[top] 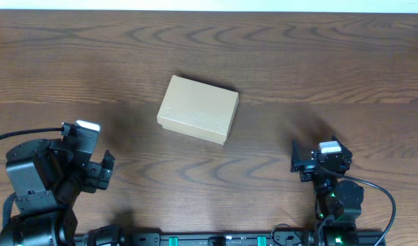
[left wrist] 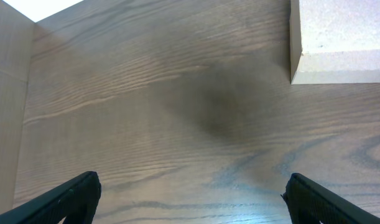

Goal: Pack container

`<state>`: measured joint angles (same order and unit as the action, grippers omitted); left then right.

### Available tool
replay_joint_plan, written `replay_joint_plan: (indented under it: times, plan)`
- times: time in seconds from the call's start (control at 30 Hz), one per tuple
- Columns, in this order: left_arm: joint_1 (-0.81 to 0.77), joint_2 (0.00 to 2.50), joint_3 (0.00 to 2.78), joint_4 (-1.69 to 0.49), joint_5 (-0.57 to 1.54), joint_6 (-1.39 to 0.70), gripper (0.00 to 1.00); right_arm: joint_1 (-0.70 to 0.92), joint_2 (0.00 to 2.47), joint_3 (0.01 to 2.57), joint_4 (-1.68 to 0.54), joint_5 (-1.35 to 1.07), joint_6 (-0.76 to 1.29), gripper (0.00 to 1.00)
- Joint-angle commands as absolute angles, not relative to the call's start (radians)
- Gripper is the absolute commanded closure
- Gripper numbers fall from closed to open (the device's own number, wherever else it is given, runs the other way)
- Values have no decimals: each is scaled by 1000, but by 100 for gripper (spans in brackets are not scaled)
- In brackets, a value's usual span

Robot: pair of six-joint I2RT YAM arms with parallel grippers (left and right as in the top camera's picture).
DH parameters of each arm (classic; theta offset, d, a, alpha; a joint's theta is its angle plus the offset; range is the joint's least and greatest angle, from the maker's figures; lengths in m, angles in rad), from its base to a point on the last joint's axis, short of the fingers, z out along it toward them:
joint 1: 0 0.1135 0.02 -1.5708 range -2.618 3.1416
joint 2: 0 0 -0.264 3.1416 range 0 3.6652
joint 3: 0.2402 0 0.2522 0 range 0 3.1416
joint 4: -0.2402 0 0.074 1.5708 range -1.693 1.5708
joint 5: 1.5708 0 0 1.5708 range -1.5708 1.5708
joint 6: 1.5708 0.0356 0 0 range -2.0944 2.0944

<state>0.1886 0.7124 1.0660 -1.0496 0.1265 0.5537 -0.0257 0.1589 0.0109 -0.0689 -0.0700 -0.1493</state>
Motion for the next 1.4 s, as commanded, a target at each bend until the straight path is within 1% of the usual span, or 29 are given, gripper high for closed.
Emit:
replay_joint_plan:
  times: [0.0, 0.33, 0.5, 1.37]
  plan:
    - [190, 715, 1067, -1051, 120, 546, 5, -34, 161, 6, -70, -59, -128, 1]
    - [190, 715, 1067, -1051, 120, 546, 5, -32, 145, 6, -70, -60, -128, 1]
    - [190, 715, 1067, -1051, 120, 546, 5, -33, 2, 6, -73, -32, -143, 1]
    - [190, 715, 1067, -1051, 120, 546, 5, -31, 5, 6, -73, -26, -128, 1]
